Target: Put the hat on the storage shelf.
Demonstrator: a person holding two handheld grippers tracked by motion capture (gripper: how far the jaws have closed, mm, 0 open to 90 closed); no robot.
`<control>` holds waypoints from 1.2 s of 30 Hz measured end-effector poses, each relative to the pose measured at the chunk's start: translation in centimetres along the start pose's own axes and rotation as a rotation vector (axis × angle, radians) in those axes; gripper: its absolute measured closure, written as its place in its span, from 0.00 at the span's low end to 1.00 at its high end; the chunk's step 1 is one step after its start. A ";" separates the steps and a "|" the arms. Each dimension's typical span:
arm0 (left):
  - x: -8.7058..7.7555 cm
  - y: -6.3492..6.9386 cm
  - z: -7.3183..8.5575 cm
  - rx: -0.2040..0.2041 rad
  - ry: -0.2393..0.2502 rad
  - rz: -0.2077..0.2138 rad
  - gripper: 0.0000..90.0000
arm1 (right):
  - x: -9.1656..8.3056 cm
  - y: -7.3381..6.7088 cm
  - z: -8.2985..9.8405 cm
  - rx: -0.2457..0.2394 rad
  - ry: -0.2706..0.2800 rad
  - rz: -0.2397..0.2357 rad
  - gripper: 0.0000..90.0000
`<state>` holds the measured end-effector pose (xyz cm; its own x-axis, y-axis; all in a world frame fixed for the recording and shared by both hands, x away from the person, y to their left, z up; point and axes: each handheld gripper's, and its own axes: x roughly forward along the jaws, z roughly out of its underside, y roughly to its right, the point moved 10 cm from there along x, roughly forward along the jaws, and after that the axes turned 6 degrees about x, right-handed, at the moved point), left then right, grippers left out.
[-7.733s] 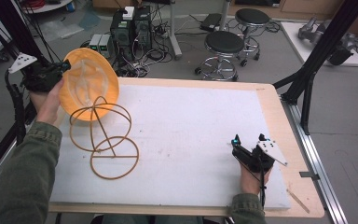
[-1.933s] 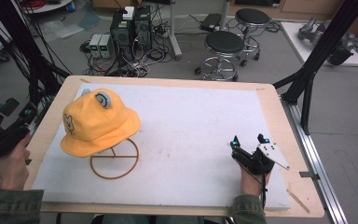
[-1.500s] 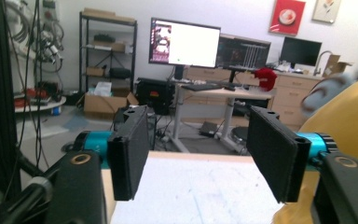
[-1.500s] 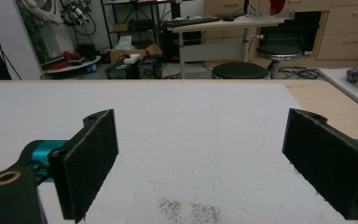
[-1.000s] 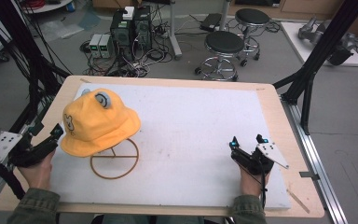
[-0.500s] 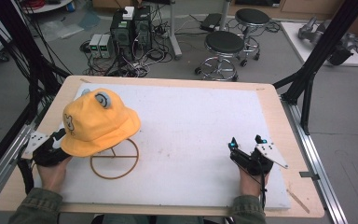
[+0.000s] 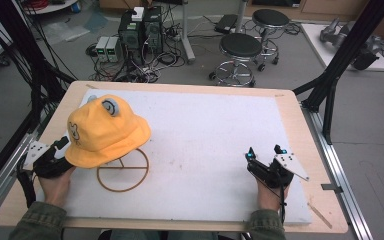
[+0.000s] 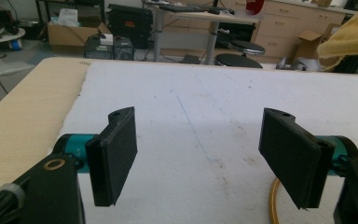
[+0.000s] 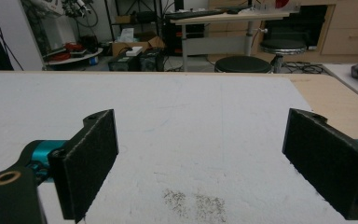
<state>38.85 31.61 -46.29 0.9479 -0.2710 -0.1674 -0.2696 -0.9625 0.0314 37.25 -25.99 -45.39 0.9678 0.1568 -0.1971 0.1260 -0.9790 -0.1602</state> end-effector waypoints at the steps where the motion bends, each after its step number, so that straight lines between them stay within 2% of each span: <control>1: 0.0 0.0 0.0 -0.001 0.001 0.000 0.31 | 0.0 0.0 0.0 -0.002 0.000 0.002 0.10; 36: -0.4 0.2 -0.5 0.001 0.028 -0.002 0.32 | 0.1 -0.1 0.1 -0.002 -0.007 -0.003 0.10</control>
<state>38.54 31.54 -45.69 0.9530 -0.2690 -0.1395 -0.2674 -0.9631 0.0299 37.27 -25.92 -45.51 0.9658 0.1606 -0.2036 0.1293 -0.9788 -0.1587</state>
